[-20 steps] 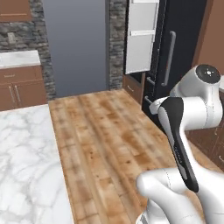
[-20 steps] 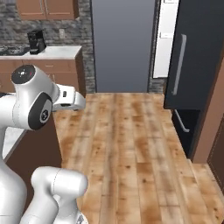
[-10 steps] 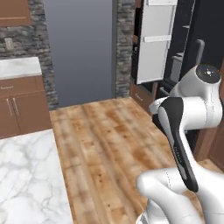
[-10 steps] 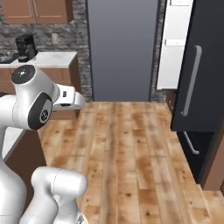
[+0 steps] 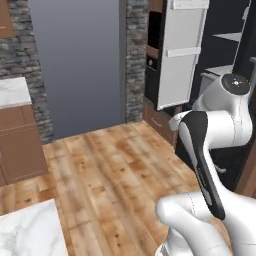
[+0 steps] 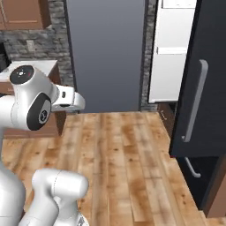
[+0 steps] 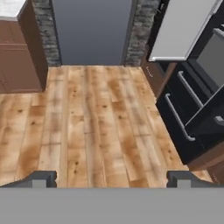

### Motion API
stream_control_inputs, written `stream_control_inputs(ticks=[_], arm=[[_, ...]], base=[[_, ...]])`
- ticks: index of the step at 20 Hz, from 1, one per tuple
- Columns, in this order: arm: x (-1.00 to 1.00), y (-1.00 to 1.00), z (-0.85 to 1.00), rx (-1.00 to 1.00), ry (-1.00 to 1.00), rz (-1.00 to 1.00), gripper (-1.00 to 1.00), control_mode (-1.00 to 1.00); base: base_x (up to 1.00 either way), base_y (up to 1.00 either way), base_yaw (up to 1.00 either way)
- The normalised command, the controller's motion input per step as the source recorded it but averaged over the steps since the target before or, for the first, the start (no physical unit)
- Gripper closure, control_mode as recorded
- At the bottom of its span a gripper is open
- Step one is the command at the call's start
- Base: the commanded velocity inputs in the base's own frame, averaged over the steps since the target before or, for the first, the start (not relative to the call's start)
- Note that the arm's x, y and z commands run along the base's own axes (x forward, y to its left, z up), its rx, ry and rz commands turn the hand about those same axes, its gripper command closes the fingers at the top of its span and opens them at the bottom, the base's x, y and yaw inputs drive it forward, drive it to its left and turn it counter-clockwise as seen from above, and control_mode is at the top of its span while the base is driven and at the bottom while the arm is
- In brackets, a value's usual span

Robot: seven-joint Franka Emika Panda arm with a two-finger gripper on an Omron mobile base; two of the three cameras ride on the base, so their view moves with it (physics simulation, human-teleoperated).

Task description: Retrieve the sausage and cheese from the fridge and place them on the cutting board on the counter.

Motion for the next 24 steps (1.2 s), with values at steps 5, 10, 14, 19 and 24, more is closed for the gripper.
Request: stream_control_inputs(ticks=[5, 10, 14, 19, 24], arm=[[0.00, 0.00, 0.00, 0.00, 0.00, 0.00, -1.00, 1.00], [0.00, 0.00, 0.00, 0.00, 0.00, 0.00, -1.00, 1.00], [0.00, 0.00, 0.00, 0.00, 0.00, 0.00, -1.00, 1.00], [0.00, 0.00, 0.00, 0.00, 0.00, 0.00, -1.00, 1.00], [0.00, 0.00, 0.00, 0.00, 0.00, 0.00, -1.00, 1.00]], base=[[1.00, -0.11, -0.35], [1.00, 0.00, -0.47], [0.74, -0.08, -0.61], [0.87, -0.02, -0.60], [0.99, 0.05, -0.54]])
